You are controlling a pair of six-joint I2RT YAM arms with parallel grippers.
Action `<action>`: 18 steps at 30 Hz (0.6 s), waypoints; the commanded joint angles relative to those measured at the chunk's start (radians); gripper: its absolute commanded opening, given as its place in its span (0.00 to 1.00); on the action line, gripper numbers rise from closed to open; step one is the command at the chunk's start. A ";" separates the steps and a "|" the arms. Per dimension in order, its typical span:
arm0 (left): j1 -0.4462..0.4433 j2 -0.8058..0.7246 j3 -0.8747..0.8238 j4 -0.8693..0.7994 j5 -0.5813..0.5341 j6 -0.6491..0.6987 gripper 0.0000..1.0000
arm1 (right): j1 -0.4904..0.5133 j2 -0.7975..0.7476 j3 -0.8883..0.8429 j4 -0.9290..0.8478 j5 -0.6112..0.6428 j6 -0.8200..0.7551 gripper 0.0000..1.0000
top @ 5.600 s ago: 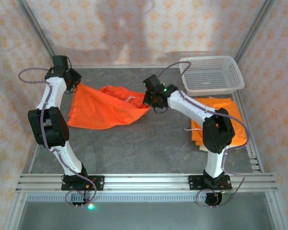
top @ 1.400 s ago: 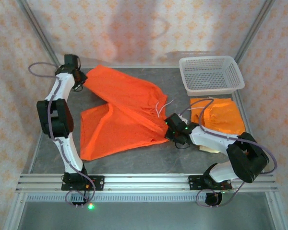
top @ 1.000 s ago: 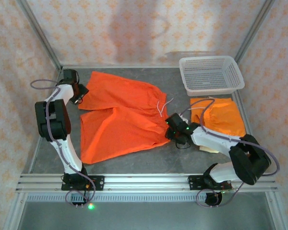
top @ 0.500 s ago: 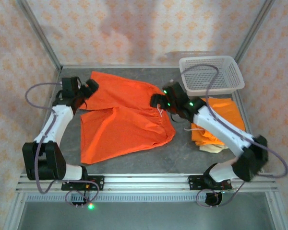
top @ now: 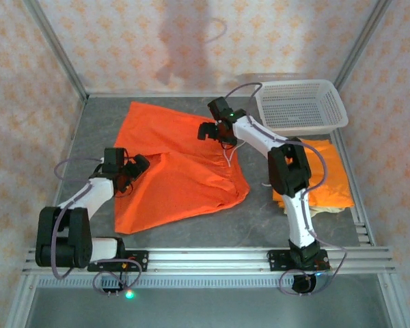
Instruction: Fold and stack the shorts
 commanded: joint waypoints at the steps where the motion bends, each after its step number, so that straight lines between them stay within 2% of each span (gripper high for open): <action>1: -0.007 0.072 -0.005 0.118 -0.041 -0.008 1.00 | -0.027 0.054 0.064 -0.043 -0.033 0.000 1.00; 10: 0.025 0.164 0.057 0.081 -0.168 0.020 1.00 | -0.097 0.177 0.118 -0.049 -0.011 0.014 0.98; 18: 0.099 0.249 0.112 0.090 -0.160 0.001 1.00 | -0.142 0.258 0.201 -0.111 0.051 -0.003 0.96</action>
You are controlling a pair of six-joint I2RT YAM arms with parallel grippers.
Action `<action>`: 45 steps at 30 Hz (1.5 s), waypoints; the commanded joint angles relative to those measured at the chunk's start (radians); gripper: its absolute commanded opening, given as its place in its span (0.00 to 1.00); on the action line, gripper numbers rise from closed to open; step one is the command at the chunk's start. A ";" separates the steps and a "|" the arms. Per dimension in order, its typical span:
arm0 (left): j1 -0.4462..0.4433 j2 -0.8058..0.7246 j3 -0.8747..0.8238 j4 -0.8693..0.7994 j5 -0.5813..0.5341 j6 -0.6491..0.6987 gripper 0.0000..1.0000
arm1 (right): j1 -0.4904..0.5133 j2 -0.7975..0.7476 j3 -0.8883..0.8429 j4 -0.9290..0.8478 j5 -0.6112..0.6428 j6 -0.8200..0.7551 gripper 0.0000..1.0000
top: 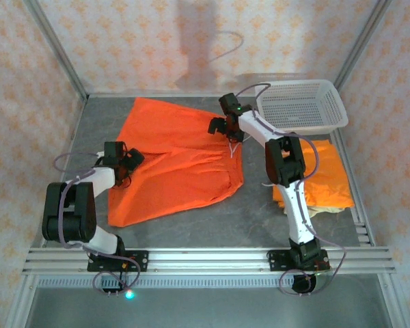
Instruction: Fold and stack the shorts
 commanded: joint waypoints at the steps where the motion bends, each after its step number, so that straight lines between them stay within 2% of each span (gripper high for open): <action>1: 0.040 0.045 0.023 -0.021 -0.045 -0.009 1.00 | -0.022 0.075 0.024 -0.086 0.076 -0.013 0.96; 5: 0.072 0.039 0.051 -0.021 0.002 -0.016 1.00 | -0.027 0.073 0.031 -0.092 0.079 -0.021 0.96; 9: 0.069 -0.028 0.065 -0.028 0.062 -0.014 1.00 | -0.026 0.041 0.042 -0.084 0.013 -0.023 0.97; 12: 0.064 -0.127 0.072 -0.124 0.056 -0.009 1.00 | -0.025 -0.029 0.024 -0.053 -0.031 -0.013 0.98; 16: 0.061 -0.281 0.088 -0.340 -0.026 -0.036 1.00 | -0.018 -0.180 -0.038 -0.016 -0.053 0.004 0.99; 21: 0.061 -0.511 0.030 -0.542 -0.104 -0.162 1.00 | 0.014 -0.431 -0.259 0.085 -0.055 0.025 1.00; 25: 0.059 -0.676 -0.052 -0.643 -0.110 -0.246 1.00 | 0.040 -0.634 -0.516 0.188 -0.031 0.061 0.99; 29: 0.052 -0.791 -0.099 -0.816 -0.164 -0.321 1.00 | 0.060 -0.822 -0.759 0.295 -0.033 0.111 1.00; 33: 0.033 -0.853 -0.130 -0.960 -0.195 -0.403 1.00 | 0.078 -0.955 -0.918 0.326 -0.002 0.142 1.00; 37: -0.013 -0.879 -0.171 -1.014 -0.203 -0.514 0.97 | 0.080 -1.023 -1.039 0.361 -0.018 0.191 0.99; 40: -0.076 -0.869 -0.185 -1.018 -0.234 -0.565 0.93 | 0.080 -1.044 -1.097 0.375 -0.029 0.209 0.98; 45: -0.164 -0.814 -0.218 -0.962 -0.223 -0.630 0.88 | 0.081 -1.058 -1.140 0.378 -0.026 0.218 0.98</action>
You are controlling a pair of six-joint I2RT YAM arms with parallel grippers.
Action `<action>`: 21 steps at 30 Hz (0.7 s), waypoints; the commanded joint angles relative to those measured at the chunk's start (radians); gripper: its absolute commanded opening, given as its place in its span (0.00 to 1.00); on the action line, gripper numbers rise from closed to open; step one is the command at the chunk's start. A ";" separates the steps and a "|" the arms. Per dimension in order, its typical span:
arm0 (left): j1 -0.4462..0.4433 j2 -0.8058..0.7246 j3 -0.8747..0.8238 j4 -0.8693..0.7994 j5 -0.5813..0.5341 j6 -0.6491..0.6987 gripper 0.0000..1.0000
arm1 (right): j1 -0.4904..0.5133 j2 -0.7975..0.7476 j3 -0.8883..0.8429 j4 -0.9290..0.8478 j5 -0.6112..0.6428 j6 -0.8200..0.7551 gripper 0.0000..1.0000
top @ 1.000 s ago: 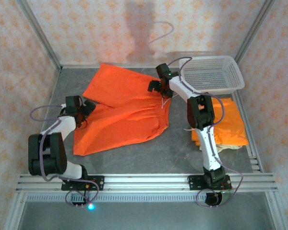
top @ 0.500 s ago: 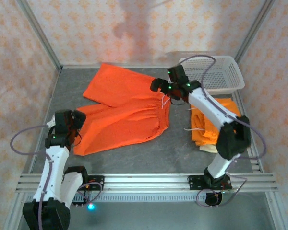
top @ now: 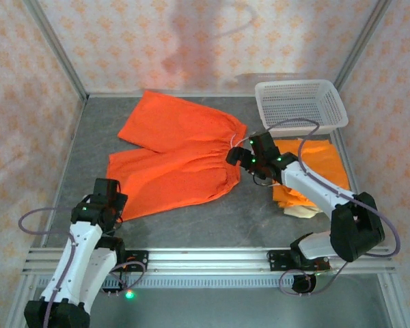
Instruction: Fold and stack the shorts
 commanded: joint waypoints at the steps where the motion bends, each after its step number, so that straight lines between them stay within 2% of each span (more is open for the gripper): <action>1: -0.055 0.039 -0.036 0.005 -0.047 -0.103 0.83 | 0.007 -0.035 -0.019 0.044 0.021 0.023 0.98; 6: -0.088 0.077 -0.086 0.065 -0.060 -0.135 0.69 | 0.007 -0.042 -0.020 0.030 0.040 0.018 0.98; 11: -0.088 0.144 -0.139 0.190 -0.053 -0.136 0.61 | 0.007 -0.036 -0.020 0.023 0.046 0.016 0.98; 21: -0.088 0.315 -0.069 0.292 -0.088 -0.044 0.55 | 0.007 -0.036 -0.037 0.017 0.045 0.016 0.98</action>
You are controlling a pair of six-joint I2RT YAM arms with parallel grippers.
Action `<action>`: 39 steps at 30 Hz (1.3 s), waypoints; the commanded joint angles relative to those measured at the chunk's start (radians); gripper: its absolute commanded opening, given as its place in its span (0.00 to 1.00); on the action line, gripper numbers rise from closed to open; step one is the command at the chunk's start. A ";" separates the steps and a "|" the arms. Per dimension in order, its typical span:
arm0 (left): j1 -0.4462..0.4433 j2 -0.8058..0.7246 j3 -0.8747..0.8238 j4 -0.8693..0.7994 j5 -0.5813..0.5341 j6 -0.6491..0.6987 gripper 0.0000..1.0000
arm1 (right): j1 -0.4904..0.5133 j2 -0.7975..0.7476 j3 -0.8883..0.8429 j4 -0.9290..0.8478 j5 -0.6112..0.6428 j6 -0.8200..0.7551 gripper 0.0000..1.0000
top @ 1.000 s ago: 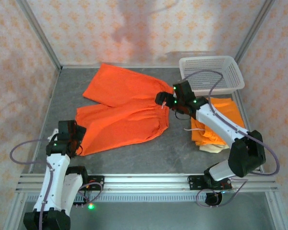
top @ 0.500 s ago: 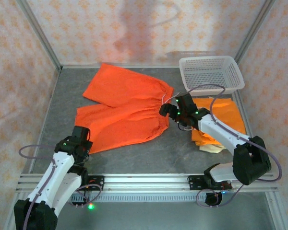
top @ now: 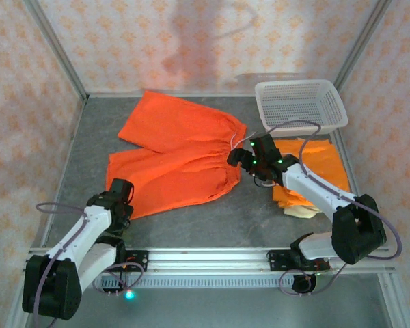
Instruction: Fold and stack the shorts
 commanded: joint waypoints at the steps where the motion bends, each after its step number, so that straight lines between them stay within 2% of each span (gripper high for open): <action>1: -0.006 0.070 0.019 0.171 -0.056 0.033 0.55 | 0.007 -0.020 -0.018 0.009 0.036 0.008 0.98; 7: -0.005 0.139 0.029 0.203 -0.067 0.068 0.49 | 0.007 -0.014 -0.023 0.009 0.035 0.007 0.98; 12: -0.006 0.162 0.082 0.181 -0.117 0.133 0.35 | 0.007 -0.006 -0.030 0.009 0.025 0.002 0.98; 19: -0.003 0.194 0.112 0.215 -0.113 0.208 0.17 | 0.008 0.015 -0.050 0.015 0.001 0.002 0.97; 27: -0.003 0.192 0.224 0.129 -0.140 0.312 0.00 | 0.007 0.031 -0.066 0.007 -0.024 0.010 0.93; 32: -0.003 0.141 0.279 0.083 -0.125 0.335 0.00 | 0.010 0.031 -0.106 0.036 -0.067 0.078 0.88; 39: -0.004 0.101 0.279 0.083 -0.136 0.330 0.00 | 0.033 0.100 -0.132 0.105 -0.140 0.209 0.73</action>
